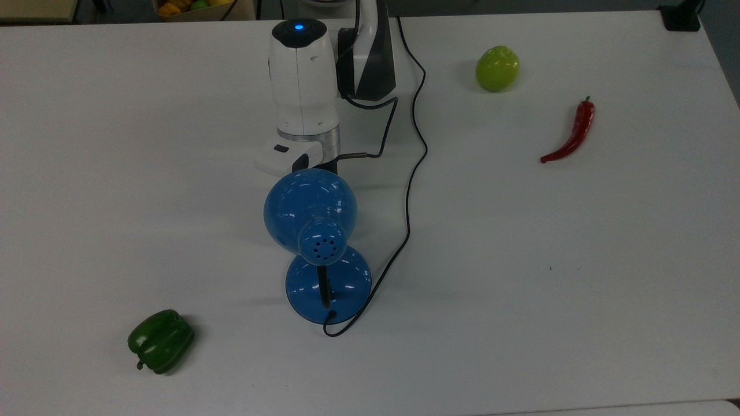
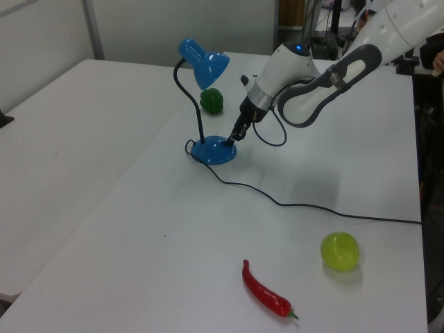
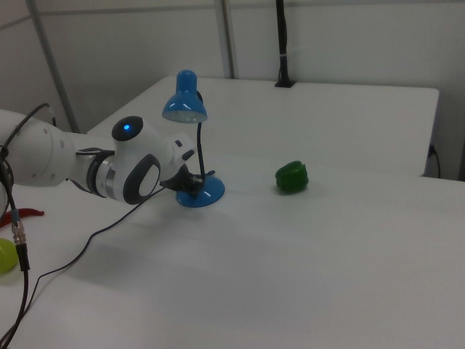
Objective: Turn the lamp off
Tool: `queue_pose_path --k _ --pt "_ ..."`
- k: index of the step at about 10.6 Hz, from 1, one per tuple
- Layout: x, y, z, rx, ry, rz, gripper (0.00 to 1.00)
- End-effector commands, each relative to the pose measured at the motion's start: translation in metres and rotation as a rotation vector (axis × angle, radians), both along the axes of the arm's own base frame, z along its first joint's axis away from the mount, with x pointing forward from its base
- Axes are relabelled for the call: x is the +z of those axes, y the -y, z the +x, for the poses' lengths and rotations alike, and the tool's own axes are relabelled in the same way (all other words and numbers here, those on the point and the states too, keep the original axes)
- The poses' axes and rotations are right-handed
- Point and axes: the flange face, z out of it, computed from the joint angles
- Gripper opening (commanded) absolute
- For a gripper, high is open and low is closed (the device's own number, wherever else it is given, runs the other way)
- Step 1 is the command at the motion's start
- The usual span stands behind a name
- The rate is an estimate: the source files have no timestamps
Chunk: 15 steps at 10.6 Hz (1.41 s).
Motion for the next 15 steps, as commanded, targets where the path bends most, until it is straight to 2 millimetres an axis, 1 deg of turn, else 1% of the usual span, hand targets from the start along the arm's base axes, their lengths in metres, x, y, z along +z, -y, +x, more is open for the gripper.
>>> queue_pose_path --k 1,2,3,4,5,6,7,8,9,10,11,12,13,14,15 --pt "-0.018 0.005 -0.007 0.023 -0.030 -0.028 0.00" --pt "-0.016 0.007 -0.009 0.017 -0.033 -0.027 0.00" --pt "-0.013 0.009 -0.017 0.014 -0.039 -0.026 0.00" --pt "-0.004 0.014 -0.027 0.009 -0.062 -0.025 0.00" --pt "0.013 0.016 -0.037 0.009 -0.117 -0.026 0.00" --pt "0.030 0.019 -0.046 0.008 -0.213 -0.027 0.00" --pt "0.054 0.030 -0.057 -0.008 -0.307 -0.028 0.09" --pt "0.080 0.033 -0.072 -0.010 -0.385 -0.026 0.30" --pt "0.106 0.042 -0.089 -0.020 -0.459 -0.022 0.74" --pt "0.133 0.043 -0.107 -0.016 -0.518 -0.019 1.00" --pt "0.169 0.044 -0.121 -0.025 -0.516 -0.008 1.00" --pt "0.197 0.045 -0.136 -0.071 -0.541 0.012 1.00" --pt "0.225 0.042 -0.148 -0.121 -0.553 0.031 1.00" --pt "0.250 0.034 -0.158 -0.178 -0.561 0.049 1.00" --pt "0.266 0.026 -0.164 -0.209 -0.560 0.060 1.00"
